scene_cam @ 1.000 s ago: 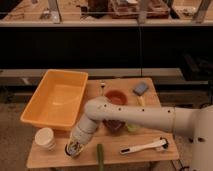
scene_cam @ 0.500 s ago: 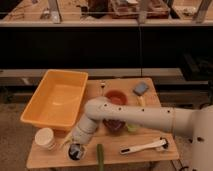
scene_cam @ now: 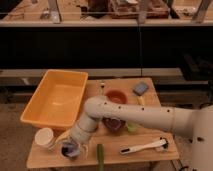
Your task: Place towel in metal cup
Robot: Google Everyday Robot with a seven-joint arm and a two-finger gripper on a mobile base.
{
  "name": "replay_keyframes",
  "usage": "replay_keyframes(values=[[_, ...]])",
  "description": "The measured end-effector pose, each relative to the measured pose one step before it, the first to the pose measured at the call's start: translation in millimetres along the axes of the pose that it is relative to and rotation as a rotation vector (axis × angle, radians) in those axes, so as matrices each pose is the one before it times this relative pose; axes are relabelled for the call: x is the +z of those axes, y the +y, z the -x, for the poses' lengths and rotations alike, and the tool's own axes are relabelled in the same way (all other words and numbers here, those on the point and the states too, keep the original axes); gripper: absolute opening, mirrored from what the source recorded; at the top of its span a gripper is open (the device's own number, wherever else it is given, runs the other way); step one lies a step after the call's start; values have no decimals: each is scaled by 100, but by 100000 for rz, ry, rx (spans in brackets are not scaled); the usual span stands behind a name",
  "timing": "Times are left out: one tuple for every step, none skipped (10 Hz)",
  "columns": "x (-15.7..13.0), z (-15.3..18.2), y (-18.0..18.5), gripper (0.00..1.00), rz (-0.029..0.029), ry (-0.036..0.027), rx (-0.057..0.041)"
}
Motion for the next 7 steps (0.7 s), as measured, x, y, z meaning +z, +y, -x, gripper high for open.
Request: replay_keyframes(values=[[24, -188, -108, 80, 352, 169, 1903], [101, -110, -261, 80, 509, 114, 1281], [91, 10, -159, 80, 371, 78, 195], [-88, -2, -11, 80, 317, 540, 165], [-231, 78, -16, 80, -56, 395, -134], [-585, 165, 274, 80, 120, 478, -725], [-306, 19, 168, 80, 41, 278, -140]])
